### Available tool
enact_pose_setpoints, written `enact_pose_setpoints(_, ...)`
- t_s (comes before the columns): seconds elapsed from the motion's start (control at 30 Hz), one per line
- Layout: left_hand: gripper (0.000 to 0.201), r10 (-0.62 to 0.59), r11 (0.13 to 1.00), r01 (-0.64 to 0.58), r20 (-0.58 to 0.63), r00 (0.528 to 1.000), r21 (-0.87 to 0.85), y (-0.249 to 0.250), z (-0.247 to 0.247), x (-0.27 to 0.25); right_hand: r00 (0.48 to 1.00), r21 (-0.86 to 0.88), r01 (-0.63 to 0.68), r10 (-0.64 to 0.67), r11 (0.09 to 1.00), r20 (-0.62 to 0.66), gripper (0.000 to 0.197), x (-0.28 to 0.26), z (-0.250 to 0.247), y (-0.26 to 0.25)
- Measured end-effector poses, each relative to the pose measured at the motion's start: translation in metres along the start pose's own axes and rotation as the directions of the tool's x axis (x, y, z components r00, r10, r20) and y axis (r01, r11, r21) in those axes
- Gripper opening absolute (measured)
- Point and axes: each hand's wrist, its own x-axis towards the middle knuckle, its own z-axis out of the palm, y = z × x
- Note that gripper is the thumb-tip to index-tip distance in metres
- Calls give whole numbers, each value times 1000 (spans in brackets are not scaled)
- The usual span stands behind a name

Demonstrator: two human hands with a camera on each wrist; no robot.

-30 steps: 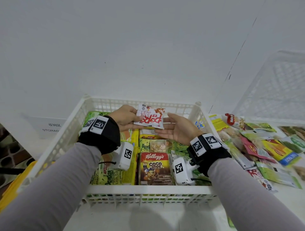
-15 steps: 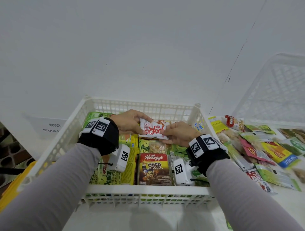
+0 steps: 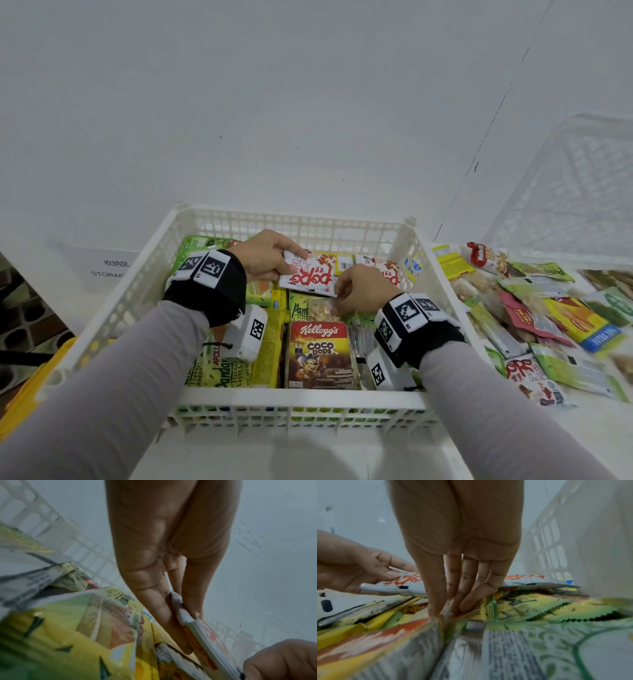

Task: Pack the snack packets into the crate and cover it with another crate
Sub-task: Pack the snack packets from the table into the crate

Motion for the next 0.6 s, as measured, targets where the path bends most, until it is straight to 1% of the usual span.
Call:
enact_pose_setpoints(0.03,30,0,1000,0,-1,1000,-8,0,0,0,1000,27,-10,10,1000,15,10,0,-1,0)
enact_pose_setpoints(0.07,30,0,1000,-1,-3,1000,-23,0,0,1,999,88,-34,32,996,22,10,0,-4,3)
enact_pose_setpoints(0.13,31,4,999,-5,-4,1000,-53,-1,-1,1,994,296,-96,106,950,-18,22,1,-13,11)
enact_pose_setpoints(0.17,31,6,998,-6,-7,1000,-57,-1,-2,1,984,428,-127,169,895,-62,26,1,-18,16)
enact_pose_setpoints(0.2,31,6,999,-7,-6,1000,-50,-2,-1,2,962,551,-153,251,821,-106,28,1,-23,21)
enact_pose_setpoints(0.23,31,6,999,-6,0,1000,-38,-2,-1,2,930,643,-171,338,747,-146,29,1,-27,26)
enact_pose_setpoints(0.27,31,9,1000,-9,12,1000,-13,-2,1,1,893,687,-188,413,702,-177,29,2,-29,30)
enact_pose_setpoints(0.3,32,15,1000,-15,27,1000,27,-2,3,0,864,678,-216,461,703,-203,30,3,-29,33)
enact_pose_setpoints(0.33,32,19,998,-22,41,999,66,-1,6,-1,848,636,-245,480,732,-225,30,4,-27,35)
enact_pose_setpoints(0.37,33,24,996,-28,49,999,86,-1,9,-2,842,589,-267,482,763,-242,30,6,-25,37)
enact_pose_setpoints(0.43,34,28,997,-31,42,999,70,-1,13,-4,836,506,-280,467,816,-289,26,9,-22,38)
enact_pose_setpoints(0.47,34,26,998,-28,32,999,52,-1,15,-4,824,462,-270,451,845,-342,22,10,-22,39)
enact_pose_setpoints(0.53,33,24,998,-26,22,999,50,-1,16,-4,792,379,-204,380,902,-477,17,6,-23,34)
enact_pose_setpoints(0.57,32,26,997,-27,24,999,69,-2,16,-4,798,357,-145,322,923,-509,15,5,-23,31)
enact_pose_setpoints(0.6,32,27,995,-30,31,999,91,-2,17,-4,829,373,-80,270,924,-489,14,6,-21,29)
